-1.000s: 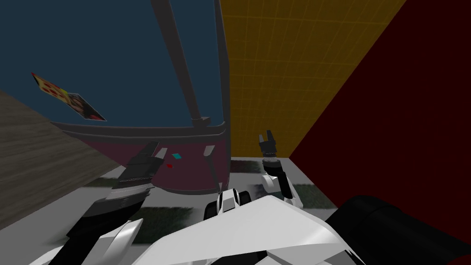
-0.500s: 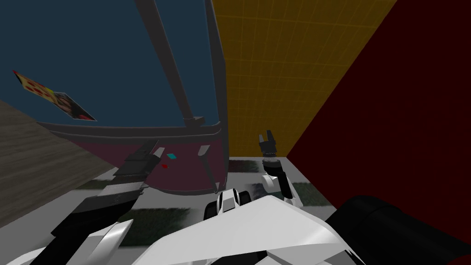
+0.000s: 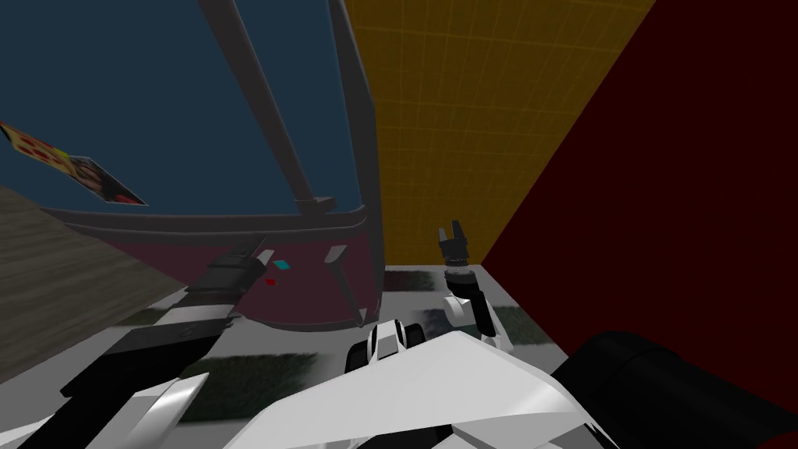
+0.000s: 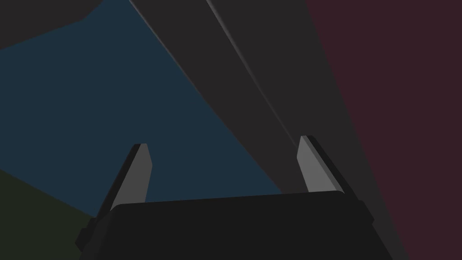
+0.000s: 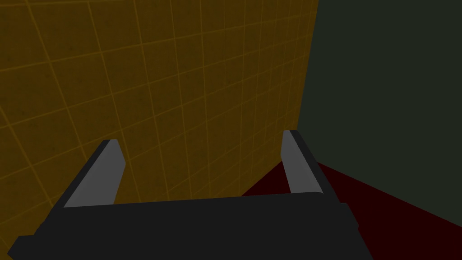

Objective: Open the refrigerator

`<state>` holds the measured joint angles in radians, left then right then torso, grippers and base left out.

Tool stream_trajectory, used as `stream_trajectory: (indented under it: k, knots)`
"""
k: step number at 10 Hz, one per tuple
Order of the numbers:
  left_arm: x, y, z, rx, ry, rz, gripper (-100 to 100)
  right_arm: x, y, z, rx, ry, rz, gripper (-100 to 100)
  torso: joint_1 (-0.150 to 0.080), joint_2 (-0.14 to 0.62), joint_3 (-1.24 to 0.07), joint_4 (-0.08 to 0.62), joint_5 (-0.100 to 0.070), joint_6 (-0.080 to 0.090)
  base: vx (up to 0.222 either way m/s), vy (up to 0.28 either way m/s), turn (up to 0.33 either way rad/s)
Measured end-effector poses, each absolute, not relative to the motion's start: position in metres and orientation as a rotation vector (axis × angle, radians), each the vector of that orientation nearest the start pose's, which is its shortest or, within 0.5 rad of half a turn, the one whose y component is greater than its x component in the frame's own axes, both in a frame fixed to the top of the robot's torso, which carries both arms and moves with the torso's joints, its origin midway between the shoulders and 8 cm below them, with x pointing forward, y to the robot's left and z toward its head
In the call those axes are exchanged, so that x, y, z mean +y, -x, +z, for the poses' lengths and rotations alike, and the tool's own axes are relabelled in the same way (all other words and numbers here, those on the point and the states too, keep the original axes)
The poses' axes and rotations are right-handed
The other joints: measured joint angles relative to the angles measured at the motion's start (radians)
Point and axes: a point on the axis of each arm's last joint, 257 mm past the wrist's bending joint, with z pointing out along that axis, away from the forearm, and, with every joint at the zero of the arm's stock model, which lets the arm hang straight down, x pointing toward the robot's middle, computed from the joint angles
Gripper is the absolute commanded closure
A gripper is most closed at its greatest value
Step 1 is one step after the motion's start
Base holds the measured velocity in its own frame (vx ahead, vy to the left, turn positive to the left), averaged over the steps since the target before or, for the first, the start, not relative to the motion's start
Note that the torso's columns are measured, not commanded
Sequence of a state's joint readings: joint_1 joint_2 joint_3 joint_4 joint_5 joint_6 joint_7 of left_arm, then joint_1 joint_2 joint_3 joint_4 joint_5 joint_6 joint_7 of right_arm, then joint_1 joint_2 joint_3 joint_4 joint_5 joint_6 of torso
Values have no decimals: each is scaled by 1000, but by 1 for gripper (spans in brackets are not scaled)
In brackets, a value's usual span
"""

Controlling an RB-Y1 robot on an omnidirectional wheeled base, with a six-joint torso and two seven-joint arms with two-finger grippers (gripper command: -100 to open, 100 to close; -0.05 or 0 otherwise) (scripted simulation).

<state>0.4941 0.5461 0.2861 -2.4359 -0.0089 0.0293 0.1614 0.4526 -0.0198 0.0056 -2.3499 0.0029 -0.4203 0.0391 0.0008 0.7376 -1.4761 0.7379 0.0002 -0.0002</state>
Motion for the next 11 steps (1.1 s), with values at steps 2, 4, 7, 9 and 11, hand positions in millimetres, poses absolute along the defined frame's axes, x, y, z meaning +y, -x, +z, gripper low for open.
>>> stream_trajectory:
  k: [2,4,7,9,11]
  knots:
    - [341,-389,35,1156,571,-939,-100,-269,-346,56,615,-601,1294,0,-1,0,0,0,0,0,-29,-56,-30]
    - [347,-391,35,1178,582,-913,-100,-269,-346,56,615,-601,1294,0,-1,1,0,0,0,0,-25,-67,-36]
    - [358,-398,37,1214,597,-861,-100,-269,-346,56,615,-601,1294,0,-1,0,0,0,0,0,-23,-63,-31]
    - [369,-402,40,1235,609,-824,-100,-269,-346,56,615,-601,1294,0,0,0,0,0,0,0,-23,-65,-21]
    - [377,-406,45,1259,612,-780,-100,-269,-346,56,615,-601,1294,0,-3,1,1,0,-1,0,-33,-80,-35]
